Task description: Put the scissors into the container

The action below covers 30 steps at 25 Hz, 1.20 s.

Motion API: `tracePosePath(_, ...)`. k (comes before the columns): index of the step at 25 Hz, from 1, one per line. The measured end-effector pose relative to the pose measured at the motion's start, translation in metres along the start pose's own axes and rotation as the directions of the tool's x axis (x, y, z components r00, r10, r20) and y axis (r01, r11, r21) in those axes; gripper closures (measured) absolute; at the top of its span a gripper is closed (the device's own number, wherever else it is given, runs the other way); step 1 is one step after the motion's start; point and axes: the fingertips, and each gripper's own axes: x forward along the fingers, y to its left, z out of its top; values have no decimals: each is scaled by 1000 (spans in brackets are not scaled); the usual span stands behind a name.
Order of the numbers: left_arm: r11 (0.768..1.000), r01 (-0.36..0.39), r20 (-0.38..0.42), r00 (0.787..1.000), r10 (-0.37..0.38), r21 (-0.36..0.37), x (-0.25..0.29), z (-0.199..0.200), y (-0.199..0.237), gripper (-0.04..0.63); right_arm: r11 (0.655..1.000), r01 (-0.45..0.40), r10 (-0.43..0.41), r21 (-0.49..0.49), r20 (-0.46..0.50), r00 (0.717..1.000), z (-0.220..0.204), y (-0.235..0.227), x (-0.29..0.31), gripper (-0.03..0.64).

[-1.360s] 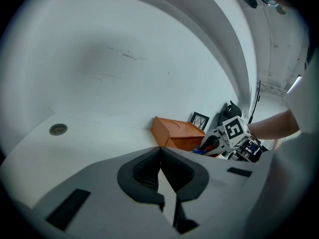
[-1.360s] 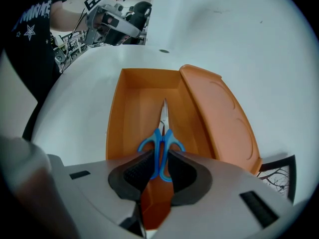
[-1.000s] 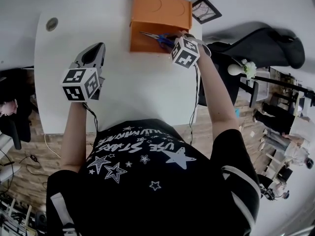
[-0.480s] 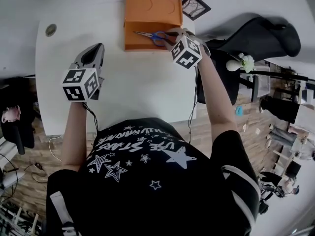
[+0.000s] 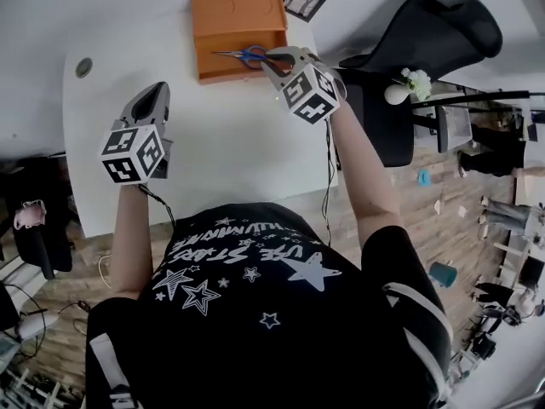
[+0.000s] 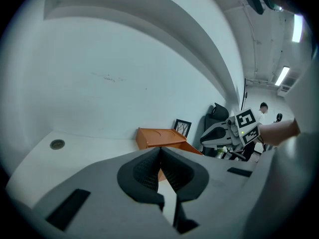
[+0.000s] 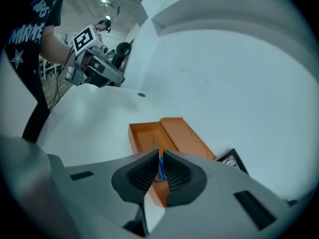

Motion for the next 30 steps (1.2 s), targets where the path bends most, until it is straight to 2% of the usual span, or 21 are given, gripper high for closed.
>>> tracePosePath(5,1000,10,8,1000,-10,9,-10,-8,-20,577,997,53,-55,62,33,998,1,5,-23,565)
tracePosePath(8,1000,13,12,1000,-13,11,-20,-14,-33,577,986,101,-109,130,53,993,0,5,-37,568)
tracePosePath(11,1000,13,10,1000,-13,11,-26,-21,-43,577,964,122,-148,236,93,985,0,7,-52,568)
tracePosePath(16,1000,9,20,1000,-9,9,-48,-33,-59,577,918,97,-175,383,173,969,5,31,-81,569)
tracePosePath(30,1000,15,38,999,-15,14,-111,-77,-118,577,909,68,-160,410,194,968,-15,113,-145,569)
